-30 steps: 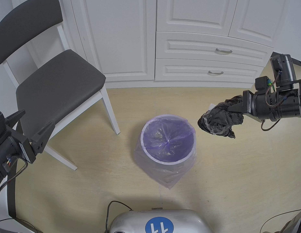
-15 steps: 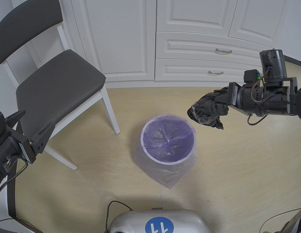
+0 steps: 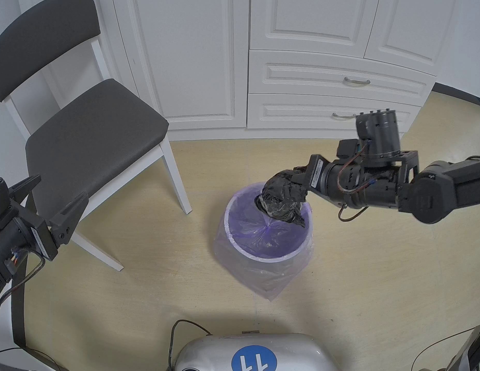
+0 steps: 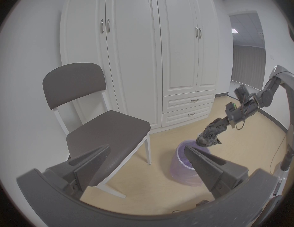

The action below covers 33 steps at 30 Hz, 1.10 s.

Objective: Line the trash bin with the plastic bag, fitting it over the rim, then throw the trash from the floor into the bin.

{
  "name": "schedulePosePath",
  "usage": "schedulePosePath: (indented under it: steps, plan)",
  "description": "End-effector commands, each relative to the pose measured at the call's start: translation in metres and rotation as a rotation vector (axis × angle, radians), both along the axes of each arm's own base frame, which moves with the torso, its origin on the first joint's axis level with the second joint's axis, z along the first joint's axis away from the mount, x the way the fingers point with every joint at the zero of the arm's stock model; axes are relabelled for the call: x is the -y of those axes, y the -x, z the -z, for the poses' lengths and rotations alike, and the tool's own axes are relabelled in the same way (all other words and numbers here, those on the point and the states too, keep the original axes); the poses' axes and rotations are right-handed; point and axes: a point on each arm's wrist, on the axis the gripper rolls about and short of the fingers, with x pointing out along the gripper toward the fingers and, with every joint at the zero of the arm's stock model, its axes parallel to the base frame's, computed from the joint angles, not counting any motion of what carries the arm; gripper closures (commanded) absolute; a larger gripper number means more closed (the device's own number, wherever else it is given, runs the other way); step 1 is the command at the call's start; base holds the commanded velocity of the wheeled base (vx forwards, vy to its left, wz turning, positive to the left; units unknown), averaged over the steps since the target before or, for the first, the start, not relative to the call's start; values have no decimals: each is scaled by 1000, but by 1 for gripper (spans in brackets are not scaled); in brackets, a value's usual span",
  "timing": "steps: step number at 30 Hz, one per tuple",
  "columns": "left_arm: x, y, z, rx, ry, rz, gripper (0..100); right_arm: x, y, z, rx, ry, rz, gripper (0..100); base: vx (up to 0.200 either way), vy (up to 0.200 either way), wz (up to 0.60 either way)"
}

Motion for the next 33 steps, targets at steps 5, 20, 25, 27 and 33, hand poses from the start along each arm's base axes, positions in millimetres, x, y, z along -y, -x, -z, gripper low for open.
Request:
schedulePosePath:
  steps: [5,20,25,27,33]
  plan:
    - [1,-2,2,-9,-3,0,0,-35,-36,82,-129,1,6,100,0,0,0]
    - [1,-2,1,-7,2,0,0,-26,-86,168,-200,-38,114,100,0,0,0]
    - [1,-2,2,-10,-5,0,0,-19,-90,171,-226,-18,130,100,0,0,0]
    - [1,-2,3,-12,-9,2,0,-19,-89,169,-249,5,128,100,0,0,0]
    - [1,-1,3,-9,-8,3,0,-21,-93,162,-313,50,130,100,0,0,0]
